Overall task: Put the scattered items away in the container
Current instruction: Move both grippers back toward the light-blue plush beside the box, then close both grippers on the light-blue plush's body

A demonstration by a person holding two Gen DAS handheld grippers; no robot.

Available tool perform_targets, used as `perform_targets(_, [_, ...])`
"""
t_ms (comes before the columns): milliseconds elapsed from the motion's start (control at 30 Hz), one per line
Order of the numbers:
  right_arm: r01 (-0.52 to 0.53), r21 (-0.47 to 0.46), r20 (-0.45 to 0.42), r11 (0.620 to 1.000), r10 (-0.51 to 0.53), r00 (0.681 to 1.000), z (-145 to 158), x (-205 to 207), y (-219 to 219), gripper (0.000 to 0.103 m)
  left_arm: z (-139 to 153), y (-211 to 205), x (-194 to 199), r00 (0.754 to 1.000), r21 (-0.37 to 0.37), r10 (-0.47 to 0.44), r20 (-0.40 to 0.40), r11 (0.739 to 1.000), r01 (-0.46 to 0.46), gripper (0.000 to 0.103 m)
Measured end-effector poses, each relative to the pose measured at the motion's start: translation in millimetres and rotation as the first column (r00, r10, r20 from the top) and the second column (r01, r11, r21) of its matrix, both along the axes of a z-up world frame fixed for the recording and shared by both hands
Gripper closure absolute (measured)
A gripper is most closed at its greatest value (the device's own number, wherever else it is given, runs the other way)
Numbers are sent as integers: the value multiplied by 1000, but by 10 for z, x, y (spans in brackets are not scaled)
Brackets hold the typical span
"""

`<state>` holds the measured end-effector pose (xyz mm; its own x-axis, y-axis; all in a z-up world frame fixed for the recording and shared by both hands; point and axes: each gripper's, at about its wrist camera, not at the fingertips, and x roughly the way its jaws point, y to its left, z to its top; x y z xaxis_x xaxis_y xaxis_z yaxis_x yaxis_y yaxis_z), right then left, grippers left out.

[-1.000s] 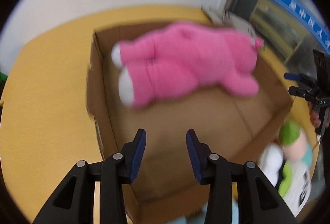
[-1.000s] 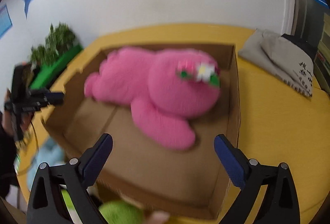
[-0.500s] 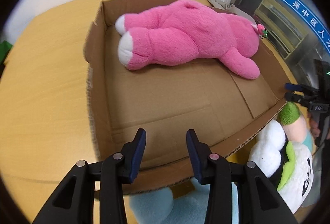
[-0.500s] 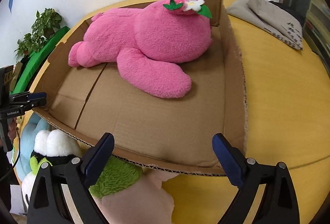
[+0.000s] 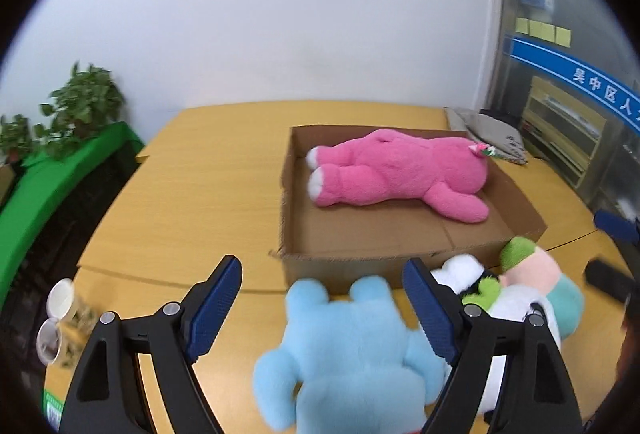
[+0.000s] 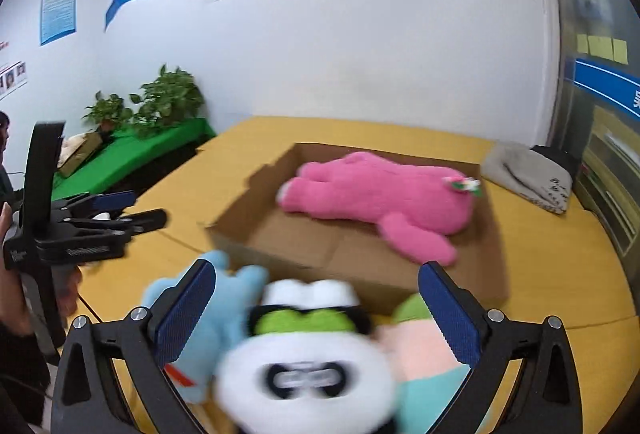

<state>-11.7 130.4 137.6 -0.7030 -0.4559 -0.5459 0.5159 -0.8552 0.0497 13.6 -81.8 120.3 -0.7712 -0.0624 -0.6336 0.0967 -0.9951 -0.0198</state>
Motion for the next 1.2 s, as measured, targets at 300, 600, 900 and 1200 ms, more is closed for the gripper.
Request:
perform_targets(300, [-25,12,110,1000,24,994,-546,228,-542,0,-279,-180,323,996,17,72,60,997,-73,20])
perform_targets(600, [-4,46,147,999,-3,989,-649,254,-633,0,-465,-237,354,993,26,77,88,997,-79,20])
perform_targets(900, [-49,90,148,995,36,988,-722,370,-749,0,-581,-252,329,993,46,53,105,997,-58,20])
perform_targets(1200, [-153,72,199,986,136,971,-833,452,-956,1,-845,-496,203,987,211,-66,147,977,34,20])
